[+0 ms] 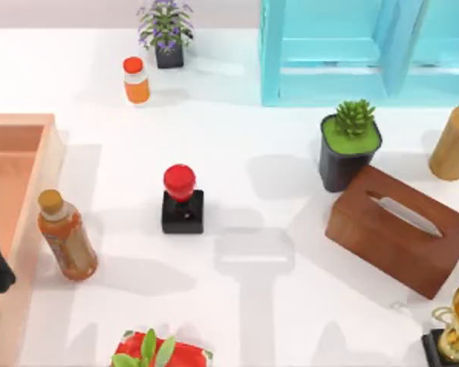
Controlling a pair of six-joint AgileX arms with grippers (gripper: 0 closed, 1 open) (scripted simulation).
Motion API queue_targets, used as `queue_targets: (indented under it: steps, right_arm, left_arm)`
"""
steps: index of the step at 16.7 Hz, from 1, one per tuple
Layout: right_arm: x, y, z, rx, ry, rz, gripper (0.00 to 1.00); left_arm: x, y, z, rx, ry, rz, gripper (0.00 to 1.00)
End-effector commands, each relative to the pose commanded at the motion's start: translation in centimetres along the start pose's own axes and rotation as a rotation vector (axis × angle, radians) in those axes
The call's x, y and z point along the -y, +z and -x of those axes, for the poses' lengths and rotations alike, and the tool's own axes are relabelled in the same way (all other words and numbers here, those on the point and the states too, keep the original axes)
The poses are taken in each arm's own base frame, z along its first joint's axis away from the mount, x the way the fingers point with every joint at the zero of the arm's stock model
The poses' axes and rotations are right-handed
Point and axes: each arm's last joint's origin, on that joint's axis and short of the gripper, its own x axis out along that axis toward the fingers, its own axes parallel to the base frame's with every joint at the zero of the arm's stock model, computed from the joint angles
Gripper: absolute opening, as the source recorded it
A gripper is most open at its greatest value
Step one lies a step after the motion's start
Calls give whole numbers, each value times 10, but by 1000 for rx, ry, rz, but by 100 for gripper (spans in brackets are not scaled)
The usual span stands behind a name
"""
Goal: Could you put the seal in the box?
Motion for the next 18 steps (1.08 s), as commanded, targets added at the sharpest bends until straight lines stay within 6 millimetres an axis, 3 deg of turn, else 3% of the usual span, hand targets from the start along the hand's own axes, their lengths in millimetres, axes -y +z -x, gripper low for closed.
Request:
queue_targets:
  steps: [5,9,13,18]
  right_arm:
    - [0,0,0,0,0,0,100]
    - [0,0,0,0,0,0,100]
    - [0,0,0,0,0,0,100]
    - [0,0,0,0,0,0,100]
  left_arm:
    - [2,11,0,-37,-22,27,100]
    - [9,53,-6,-183,-73,81,100]
    - [20,112,-34,-372,-122,123,100]
    - [40,146,-76,-620,-157,150,100]
